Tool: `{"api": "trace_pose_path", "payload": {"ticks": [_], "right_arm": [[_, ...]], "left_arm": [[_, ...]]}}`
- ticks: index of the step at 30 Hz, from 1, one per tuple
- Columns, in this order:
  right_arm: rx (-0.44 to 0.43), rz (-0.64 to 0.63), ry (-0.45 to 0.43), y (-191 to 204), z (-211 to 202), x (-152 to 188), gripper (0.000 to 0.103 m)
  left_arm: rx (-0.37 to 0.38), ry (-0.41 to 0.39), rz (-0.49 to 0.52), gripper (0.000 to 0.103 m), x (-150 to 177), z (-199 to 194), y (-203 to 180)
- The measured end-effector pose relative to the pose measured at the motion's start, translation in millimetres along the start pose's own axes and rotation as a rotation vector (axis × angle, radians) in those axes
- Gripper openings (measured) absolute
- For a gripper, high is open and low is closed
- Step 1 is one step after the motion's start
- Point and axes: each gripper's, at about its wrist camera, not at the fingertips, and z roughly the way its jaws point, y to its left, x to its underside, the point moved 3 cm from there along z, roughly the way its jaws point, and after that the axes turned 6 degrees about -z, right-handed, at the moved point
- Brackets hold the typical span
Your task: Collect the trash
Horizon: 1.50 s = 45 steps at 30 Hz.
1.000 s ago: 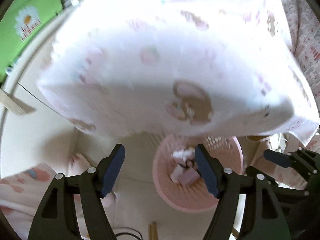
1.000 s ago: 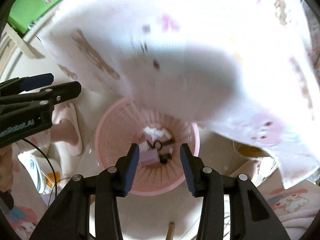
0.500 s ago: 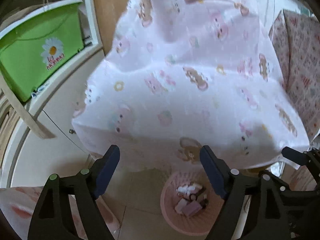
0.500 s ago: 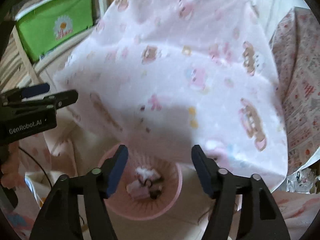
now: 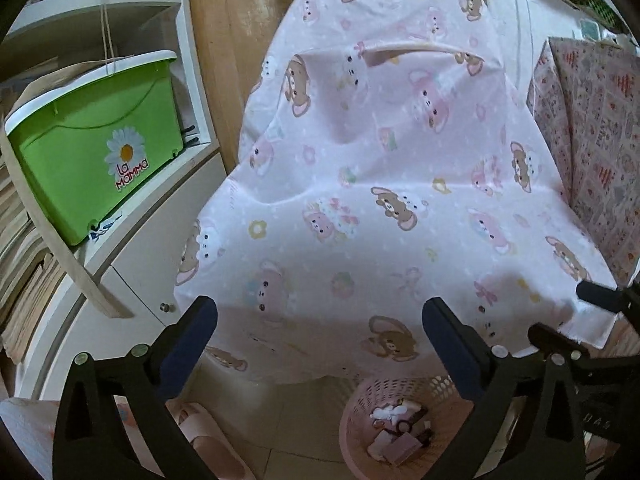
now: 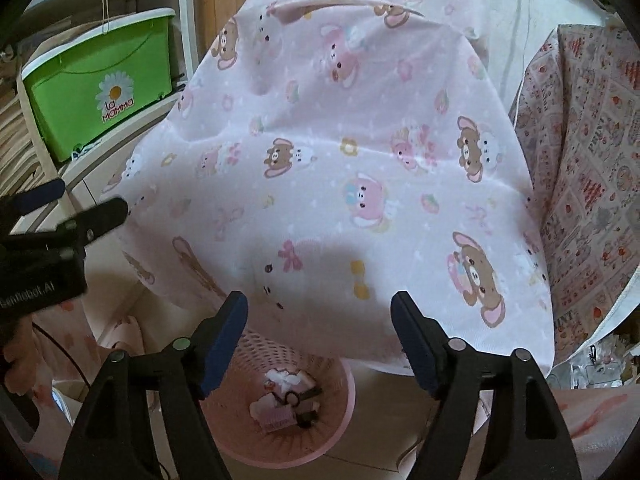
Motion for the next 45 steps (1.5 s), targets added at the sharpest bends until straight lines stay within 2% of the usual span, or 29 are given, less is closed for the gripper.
{"api": "trace_pose_path", "payload": {"ticks": [7,11,27,45], "right_arm": [[0.009,0.024,-0.016,-4.6,-1.4,-2.7,0.078],[0.013,0.045,-0.030,-8.3,-3.7,-4.2,0.085],[0.022,0.106,-0.052,-20.3,-7.4,-6.3,0.086],[0.027,0.107,-0.057,-19.1,-9.0,-7.0,0.086]], "left_arm": [[-0.004,0.004,-0.003,0.102,2.7,1.3,0.1],[-0.008,-0.002,0.000,0.102,2.9,2.0,-0.5],[-0.004,-0.008,0.007,0.102,3.6,2.1,-1.4],[-0.001,-0.007,0.015,0.102,3.5,2.6,-0.7]]}}
